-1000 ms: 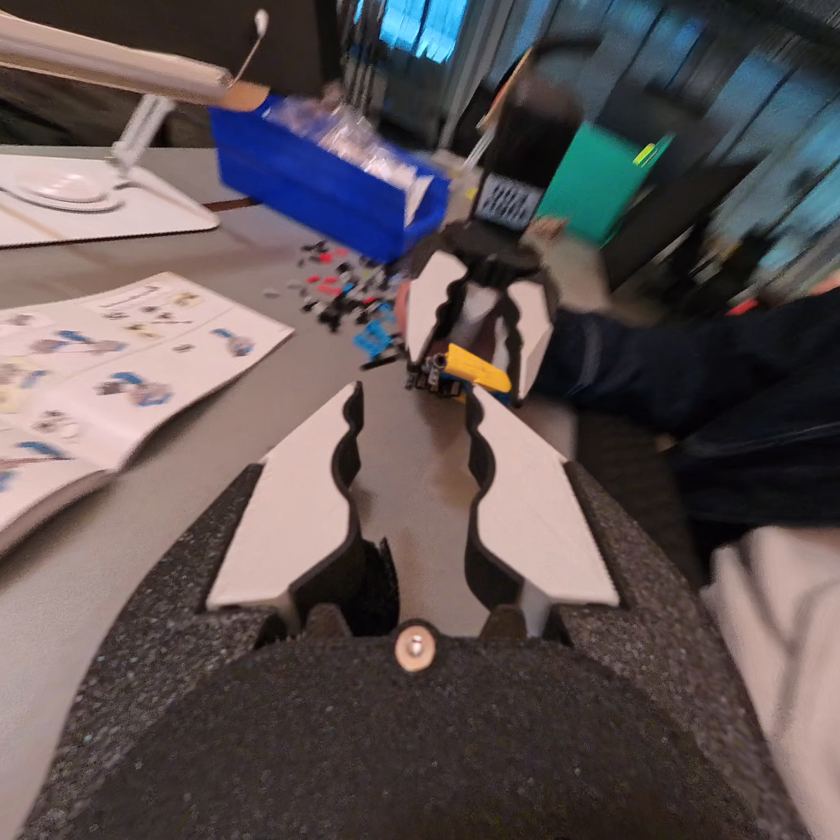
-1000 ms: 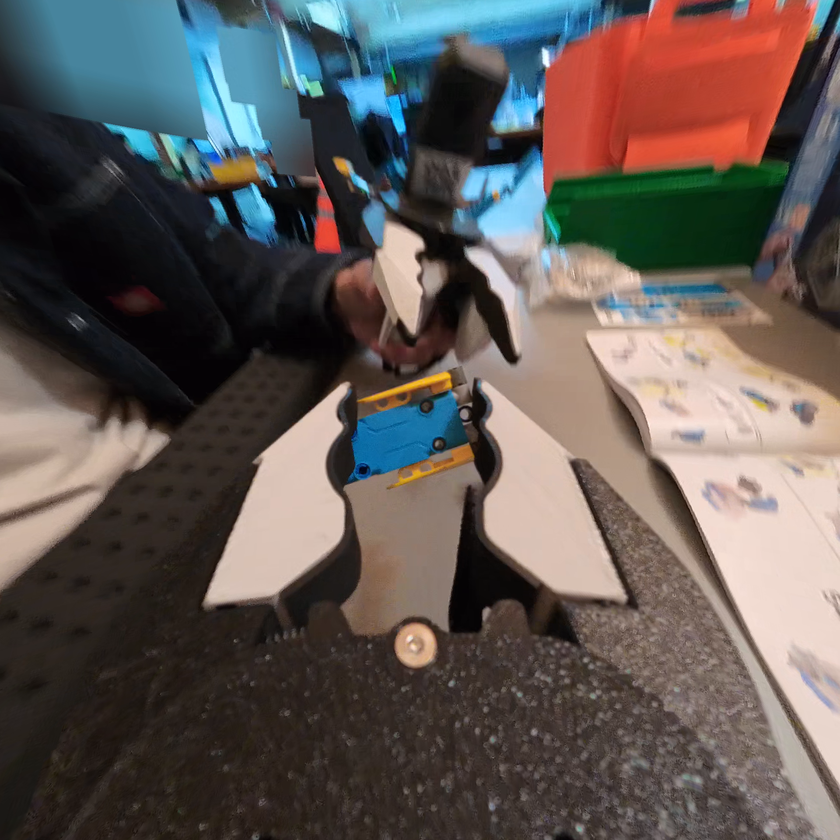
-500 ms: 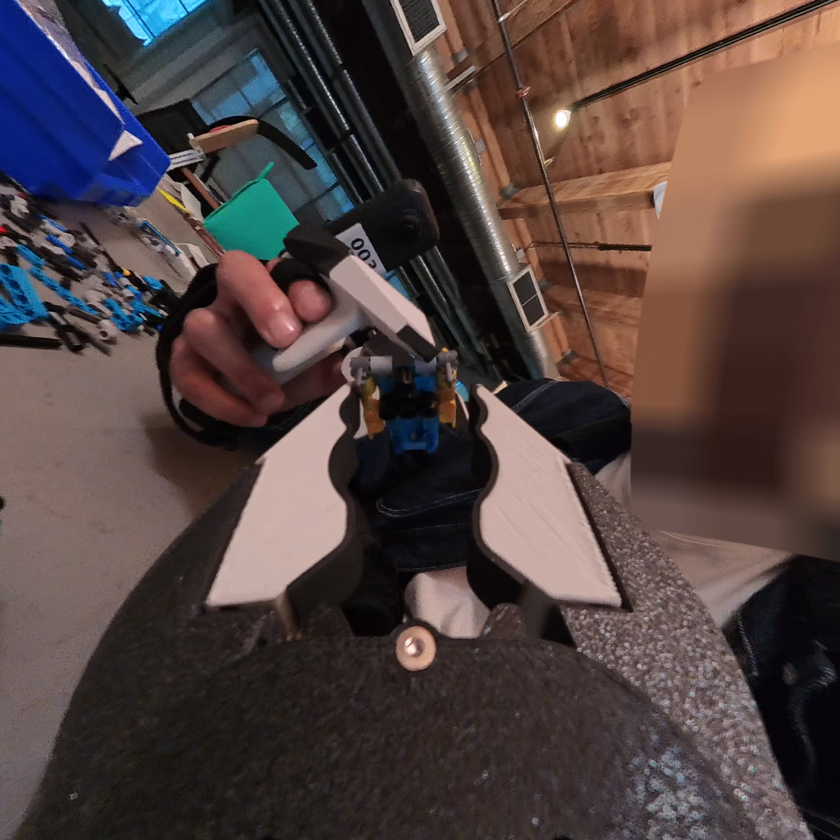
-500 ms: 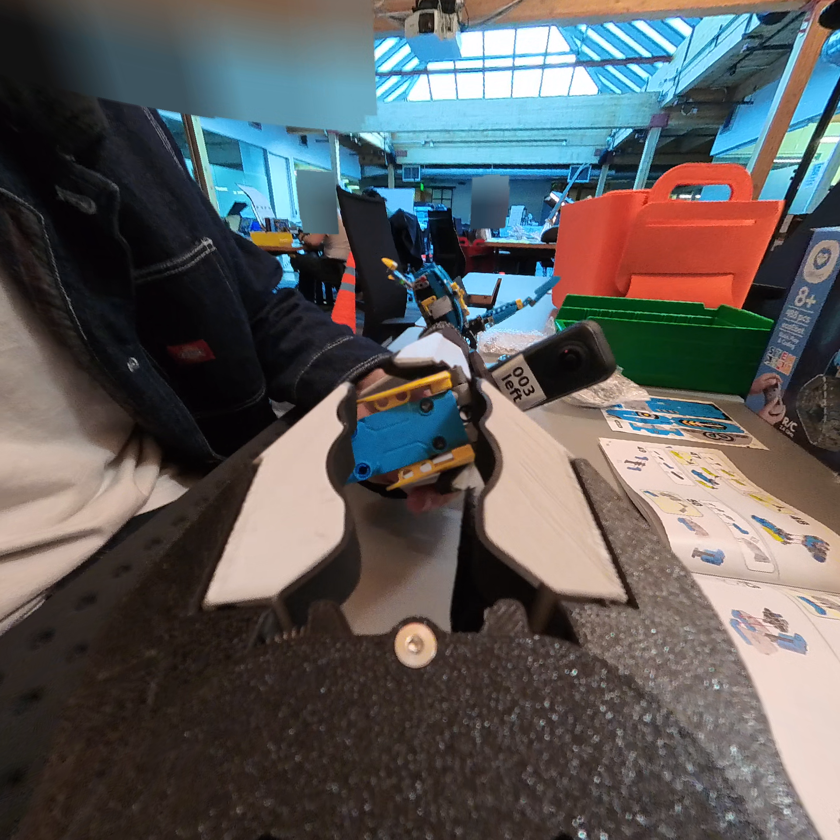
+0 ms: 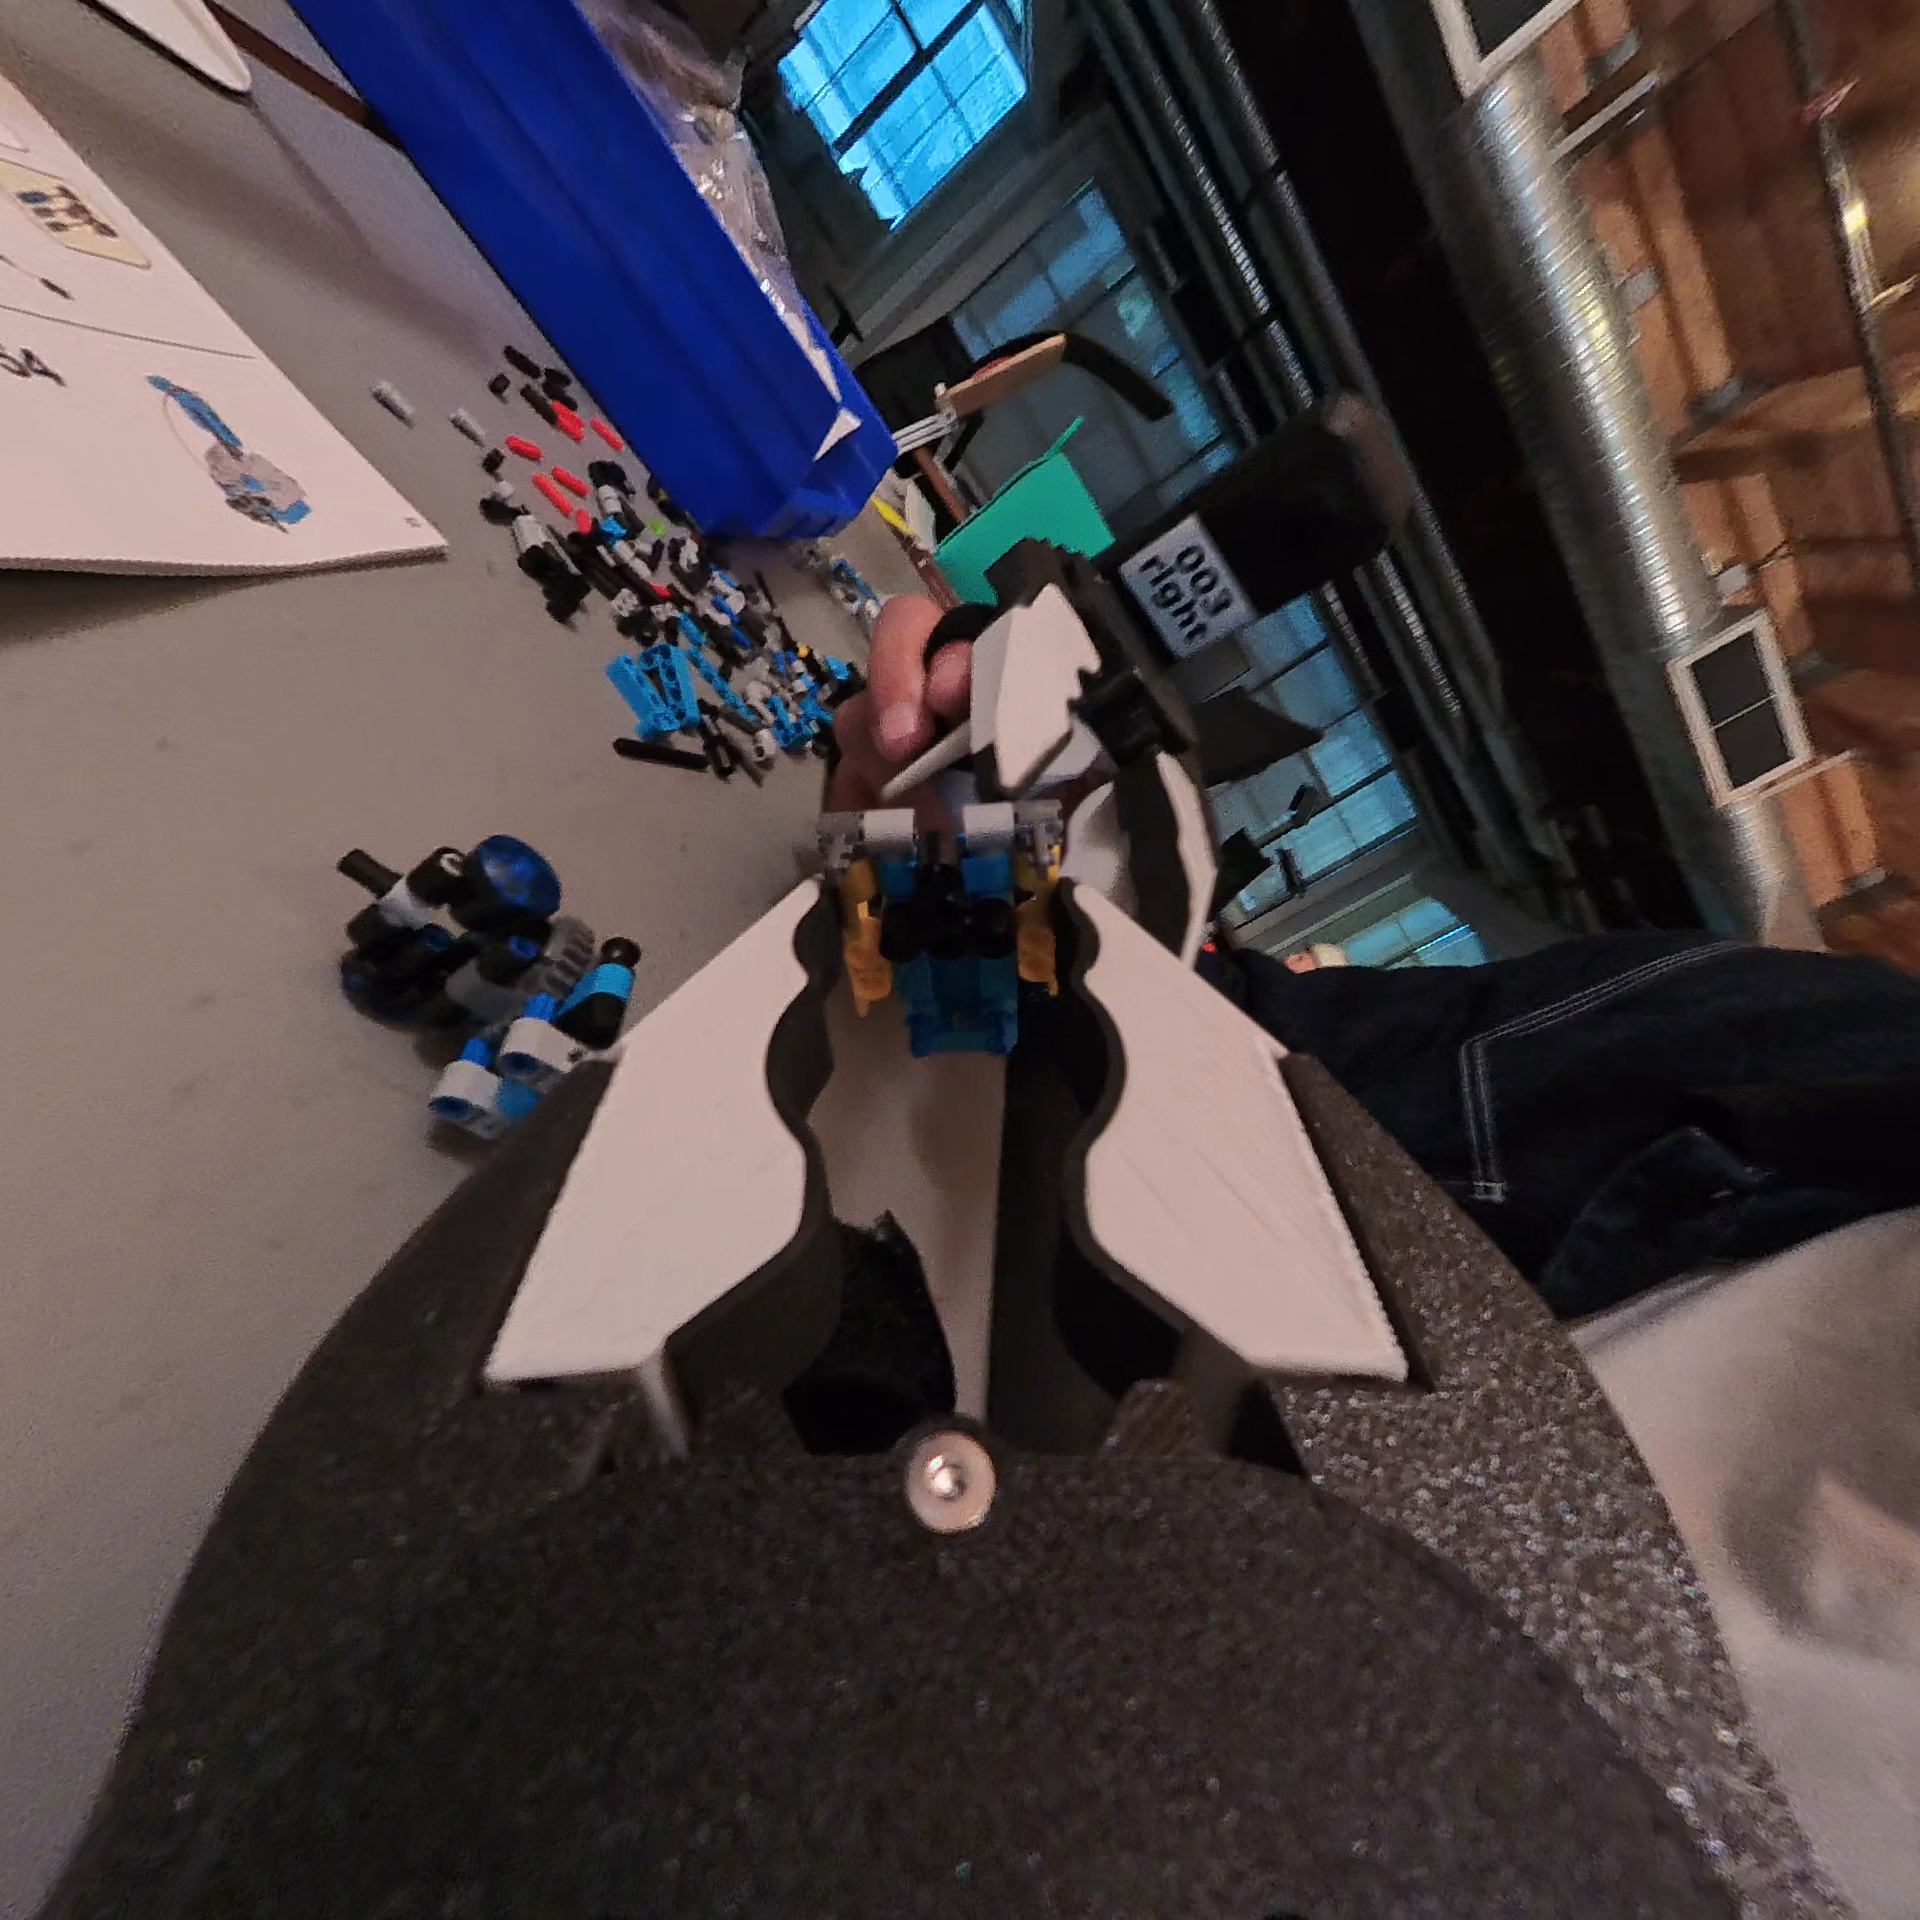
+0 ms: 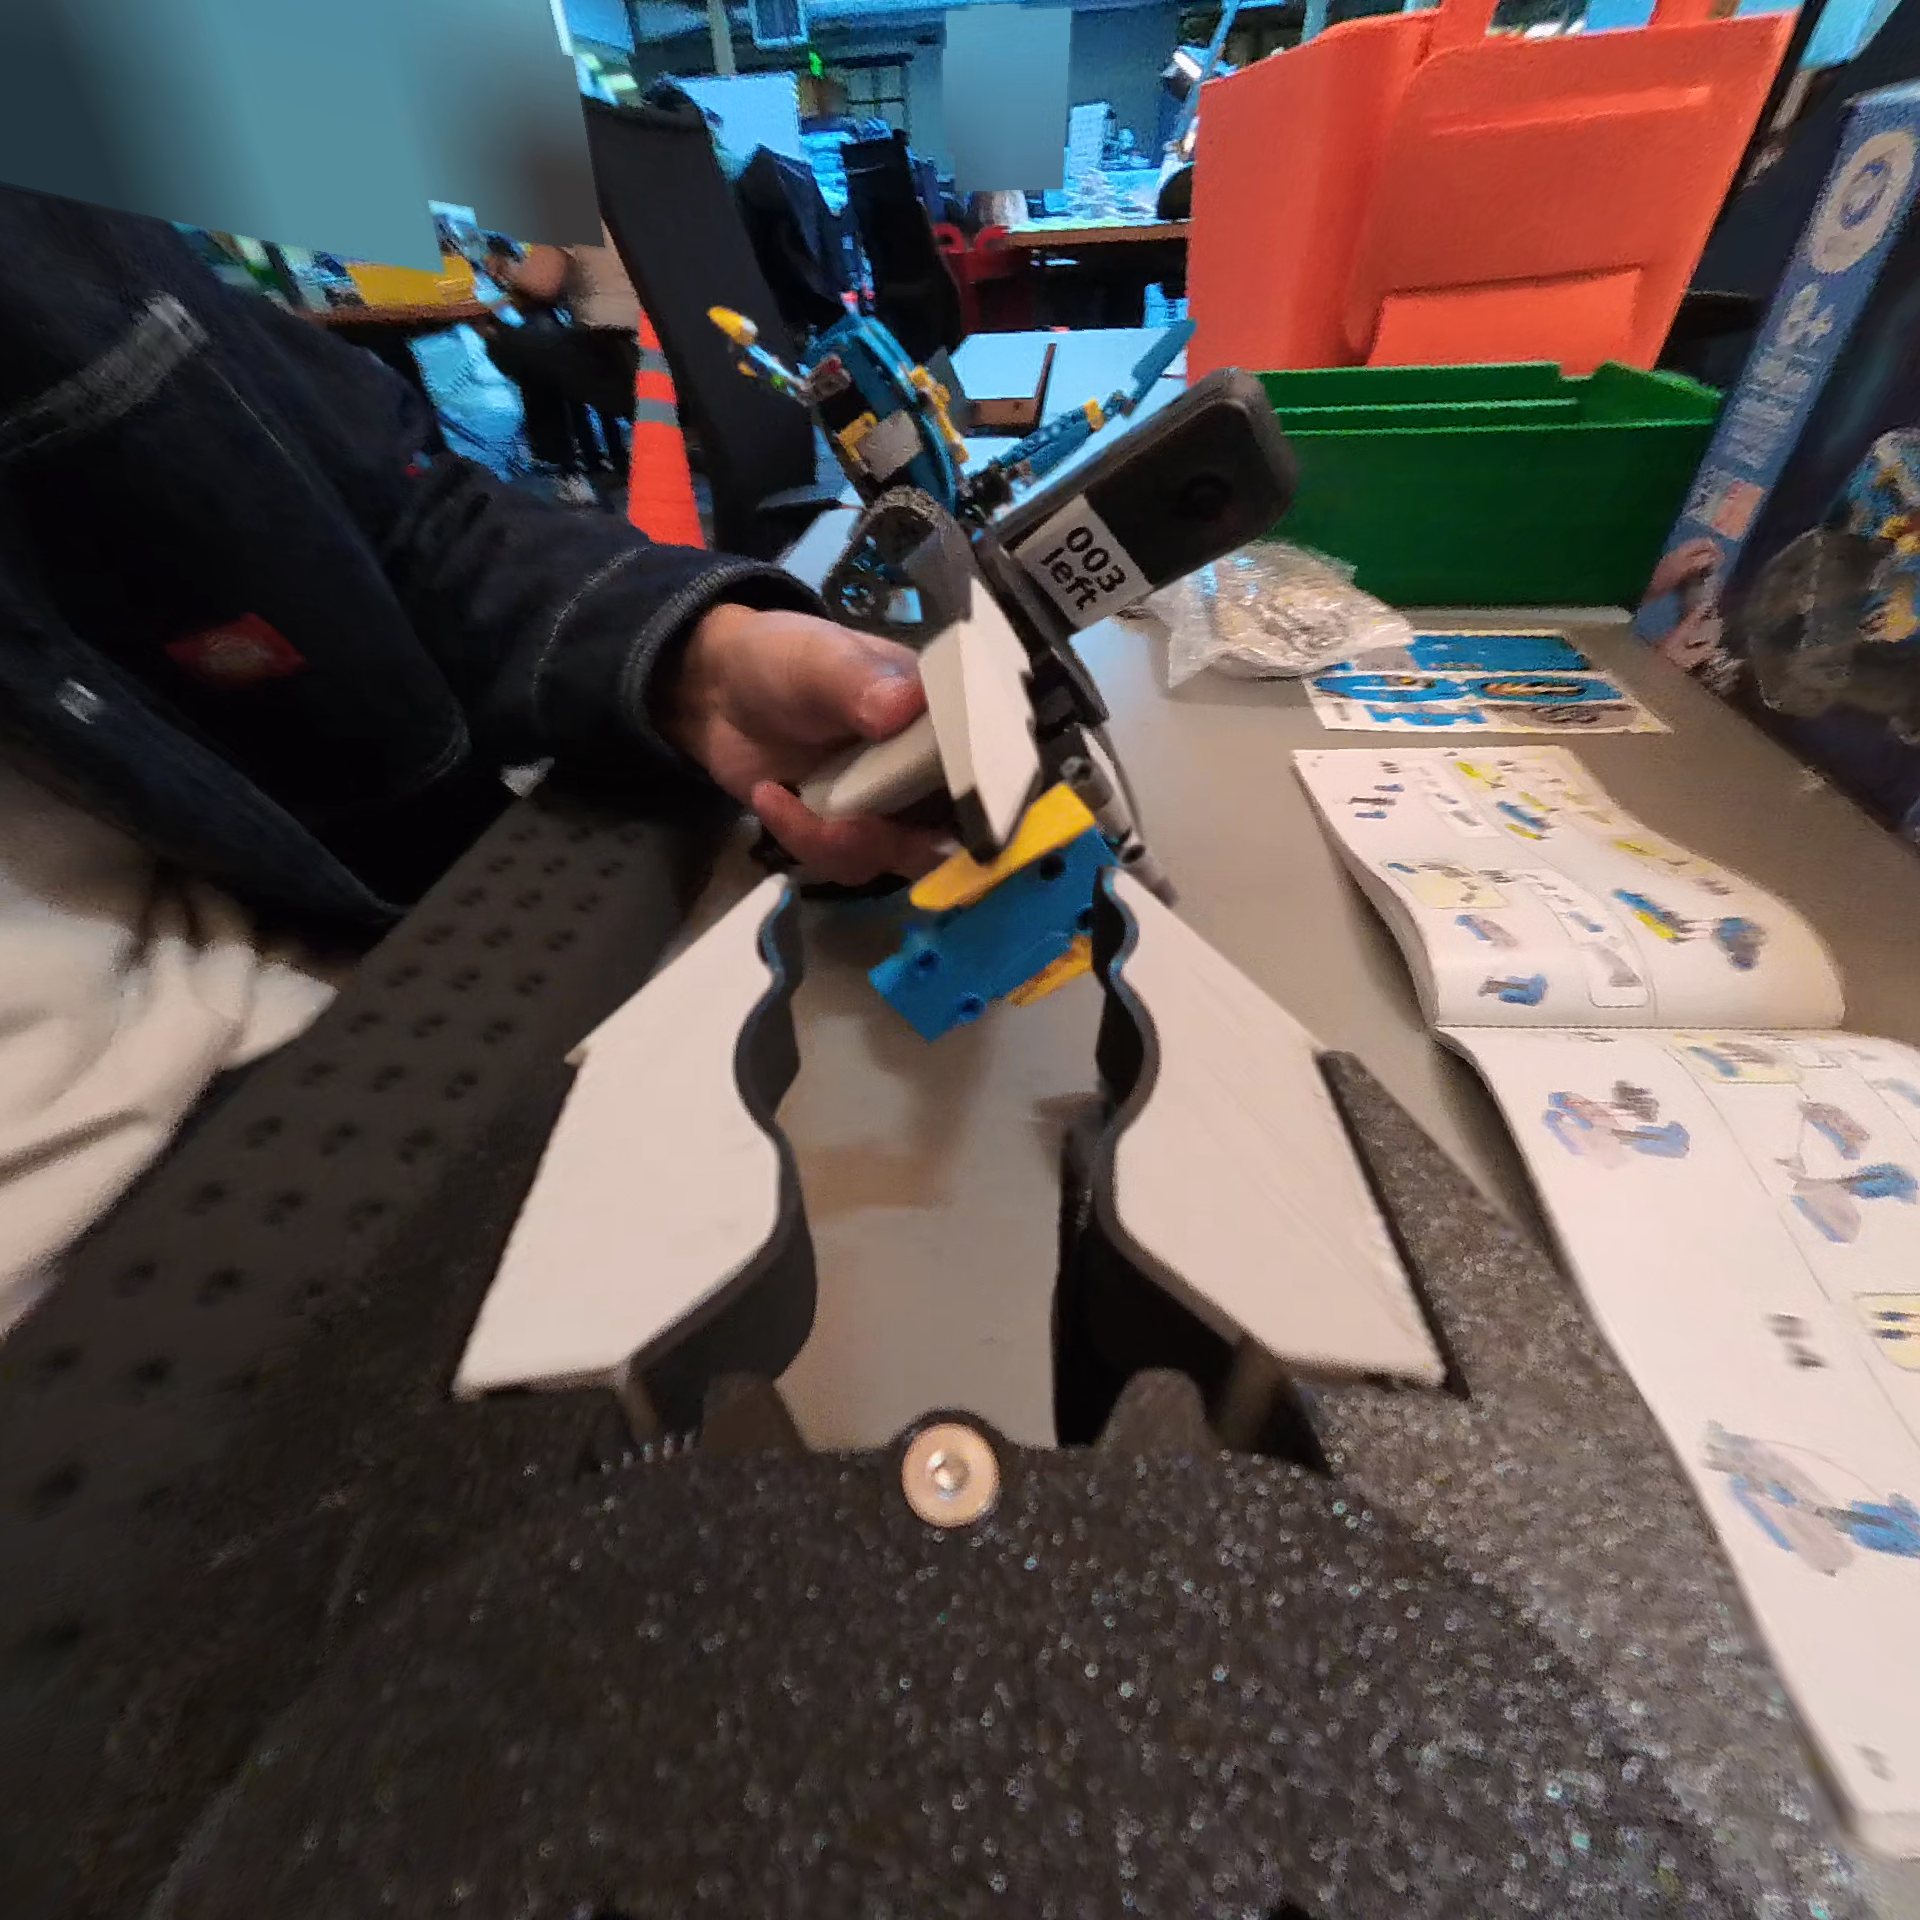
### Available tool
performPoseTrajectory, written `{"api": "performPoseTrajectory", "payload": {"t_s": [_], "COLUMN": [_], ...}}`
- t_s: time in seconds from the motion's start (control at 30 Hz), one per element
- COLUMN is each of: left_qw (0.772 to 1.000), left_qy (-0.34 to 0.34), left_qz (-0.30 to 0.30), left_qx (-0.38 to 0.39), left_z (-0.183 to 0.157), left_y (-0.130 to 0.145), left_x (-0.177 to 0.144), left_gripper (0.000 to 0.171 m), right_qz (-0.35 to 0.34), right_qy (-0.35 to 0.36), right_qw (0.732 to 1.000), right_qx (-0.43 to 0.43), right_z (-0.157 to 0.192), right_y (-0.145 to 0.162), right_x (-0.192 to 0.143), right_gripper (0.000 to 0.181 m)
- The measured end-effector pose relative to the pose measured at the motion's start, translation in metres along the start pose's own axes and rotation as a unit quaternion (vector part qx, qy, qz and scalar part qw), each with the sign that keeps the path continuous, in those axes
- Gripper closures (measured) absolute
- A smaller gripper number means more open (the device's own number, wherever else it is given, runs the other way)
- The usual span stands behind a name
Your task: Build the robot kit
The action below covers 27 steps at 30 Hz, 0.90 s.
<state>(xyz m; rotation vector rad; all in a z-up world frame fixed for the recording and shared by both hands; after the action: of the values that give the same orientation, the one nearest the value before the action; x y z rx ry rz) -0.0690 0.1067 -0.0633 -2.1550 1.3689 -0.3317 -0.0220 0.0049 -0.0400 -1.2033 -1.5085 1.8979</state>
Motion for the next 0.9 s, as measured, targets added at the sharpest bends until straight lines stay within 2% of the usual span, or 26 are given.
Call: {"api": "performPoseTrajectory", "payload": {"t_s": [0.1,0.2,0.4,0.63,0.7,0.8,0.87,0.9], "left_qw": [0.999,0.998,0.995,0.996,0.997,0.993,0.978,0.963], "left_qy": [0.023,0.029,0.042,0.016,-0.01,-0.097,-0.17,-0.209], "left_qz": [0.01,0.021,0.026,0.031,0.04,0.055,0.045,0.051], "left_qx": [-0.035,-0.061,-0.086,-0.08,-0.059,0.032,0.113,0.161], "left_z": [0.003,0.008,0.011,0.015,0.016,0.014,0.011,0.011], "left_y": [0.003,0.008,0.011,0.012,0.013,0.01,0.001,-0.003], "left_x": [0.003,0.007,0.009,0.009,0.009,-0.001,-0.014,-0.019], "left_gripper": [0.131,0.132,0.132,0.131,0.129,0.126,0.127,0.127], "right_qz": [0.009,0.037,0.063,0.079,0.086,0.093,0.116,0.129], "right_qy": [0.073,0.104,0.132,0.113,0.113,0.11,0.096,0.09], "right_qw": [0.994,0.986,0.98,0.984,0.984,0.987,0.988,0.988], "right_qx": [-0.077,-0.125,-0.131,-0.113,-0.107,-0.067,-0.018,0.007], "right_z": [0.004,0.009,0.003,0.001,-0.001,-0.011,-0.022,-0.026], "right_y": [0.0,0.002,0.008,0.013,0.016,0.024,0.035,0.041], "right_x": [0.003,0.01,0.013,0.015,0.014,0.006,0.002,0.002], "right_gripper": [0.127,0.132,0.134,0.141,0.141,0.141,0.141,0.141]}}
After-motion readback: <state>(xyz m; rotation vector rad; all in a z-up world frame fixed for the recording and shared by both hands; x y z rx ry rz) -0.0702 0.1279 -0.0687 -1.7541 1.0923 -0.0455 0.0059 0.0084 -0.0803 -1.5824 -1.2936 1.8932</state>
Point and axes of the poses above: each gripper's, where its closed fingertips meet, x out along the fingers, y out of its underside, z = x × y across the jaws, the point moved 6 cm from there along -x, back along the fingers, and after that the axes turned 11 degrees about z, right-handed, at the moved point
